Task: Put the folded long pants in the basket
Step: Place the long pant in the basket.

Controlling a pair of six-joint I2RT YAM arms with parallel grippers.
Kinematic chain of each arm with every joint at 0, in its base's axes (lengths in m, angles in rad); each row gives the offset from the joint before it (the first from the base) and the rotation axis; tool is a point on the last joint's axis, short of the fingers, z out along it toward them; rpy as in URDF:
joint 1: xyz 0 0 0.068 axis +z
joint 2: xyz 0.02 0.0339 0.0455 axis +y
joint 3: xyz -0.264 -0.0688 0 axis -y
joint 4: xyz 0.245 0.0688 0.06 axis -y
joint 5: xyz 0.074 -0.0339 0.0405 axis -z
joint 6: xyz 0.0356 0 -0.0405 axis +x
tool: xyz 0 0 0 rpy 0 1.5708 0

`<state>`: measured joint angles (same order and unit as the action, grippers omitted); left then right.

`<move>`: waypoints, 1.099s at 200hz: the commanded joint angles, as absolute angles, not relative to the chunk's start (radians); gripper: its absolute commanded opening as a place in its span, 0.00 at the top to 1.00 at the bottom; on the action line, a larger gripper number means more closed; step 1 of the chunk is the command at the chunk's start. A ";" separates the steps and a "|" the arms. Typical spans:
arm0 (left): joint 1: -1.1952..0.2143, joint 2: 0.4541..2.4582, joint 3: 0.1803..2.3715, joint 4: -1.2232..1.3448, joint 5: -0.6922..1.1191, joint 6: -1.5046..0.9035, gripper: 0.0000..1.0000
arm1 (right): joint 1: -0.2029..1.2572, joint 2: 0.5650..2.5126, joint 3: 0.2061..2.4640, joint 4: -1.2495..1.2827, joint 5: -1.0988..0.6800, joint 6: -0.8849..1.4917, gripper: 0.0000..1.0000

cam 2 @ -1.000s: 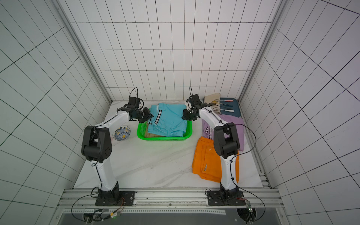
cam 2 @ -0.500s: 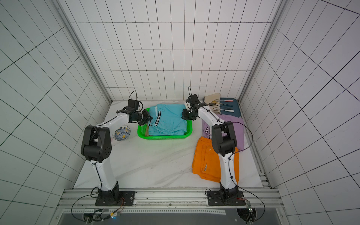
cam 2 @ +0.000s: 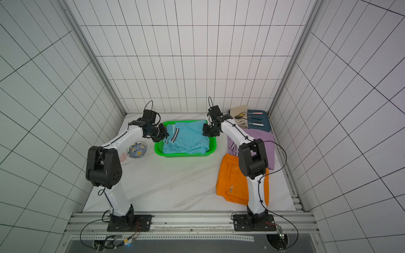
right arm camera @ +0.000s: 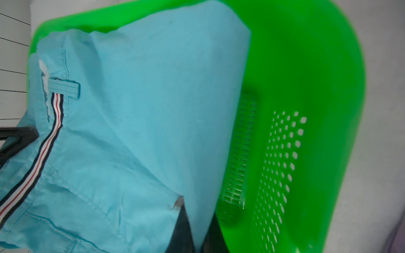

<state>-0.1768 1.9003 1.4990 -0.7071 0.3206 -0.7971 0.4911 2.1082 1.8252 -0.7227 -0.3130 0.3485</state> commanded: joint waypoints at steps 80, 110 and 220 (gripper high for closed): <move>-0.192 1.825 1.478 -0.735 0.141 -0.747 0.30 | 0.494 1.967 1.709 -0.652 -0.075 0.286 0.53; -0.288 1.659 1.433 -0.764 0.003 -0.787 0.45 | 0.551 1.804 1.589 -0.580 -0.040 0.298 0.51; -0.269 1.849 1.243 -0.565 0.270 -0.830 1.00 | 0.637 1.954 1.407 -0.475 -0.304 0.461 0.63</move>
